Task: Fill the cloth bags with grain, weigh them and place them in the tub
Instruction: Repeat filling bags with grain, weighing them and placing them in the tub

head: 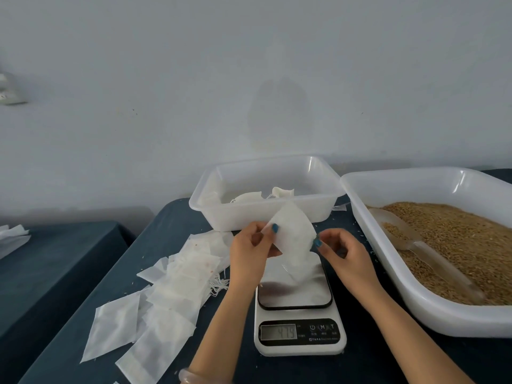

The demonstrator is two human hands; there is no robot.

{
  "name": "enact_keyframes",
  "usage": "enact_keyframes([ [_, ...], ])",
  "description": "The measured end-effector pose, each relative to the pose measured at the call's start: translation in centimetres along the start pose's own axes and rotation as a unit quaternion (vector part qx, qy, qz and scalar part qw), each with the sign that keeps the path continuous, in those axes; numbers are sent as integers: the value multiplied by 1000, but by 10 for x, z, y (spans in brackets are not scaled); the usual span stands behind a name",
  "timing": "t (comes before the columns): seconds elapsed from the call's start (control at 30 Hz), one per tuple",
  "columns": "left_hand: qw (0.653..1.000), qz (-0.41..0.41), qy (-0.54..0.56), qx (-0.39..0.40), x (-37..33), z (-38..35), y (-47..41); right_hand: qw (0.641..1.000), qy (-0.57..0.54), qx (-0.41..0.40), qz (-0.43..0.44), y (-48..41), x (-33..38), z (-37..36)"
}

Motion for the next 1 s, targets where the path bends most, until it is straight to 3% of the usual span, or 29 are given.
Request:
enact_keyframes([
  [0.1,992,59,99,-41,11,6,1,999,-20,20,-25,2,0,-2],
  [0.23,985,97,130,-61,19,6,5,989,-67,125,-42,10,8,-23],
  [0.5,986,101,127,-26,24,-8,8,985,-123,98,-72,4,-3,-14],
  [0.7,999,-25,0,33,-1,-12,6,985,-128,85,-77,3,-4,-13],
  [0.8,986,-94,-52,125,-12,-31,12,985,-140,69,-75,2,-6,-11],
  [0.87,963,-136,-150,175,-16,-42,19,986,-142,55,-61,1,-4,-8],
  [1.0,954,-152,-188,175,-21,-45,26,990,-124,66,9,4,13,-10],
])
Point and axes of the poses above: each hand's wrist, its own y-axis away from the middle knuckle, its own z-axis out of the back of the hand, x = y × z, the point moved 10 cm from there along -y, towards the middle knuckle, and after that the axes turned 8 degrees about -z, right-handed, at the moved point
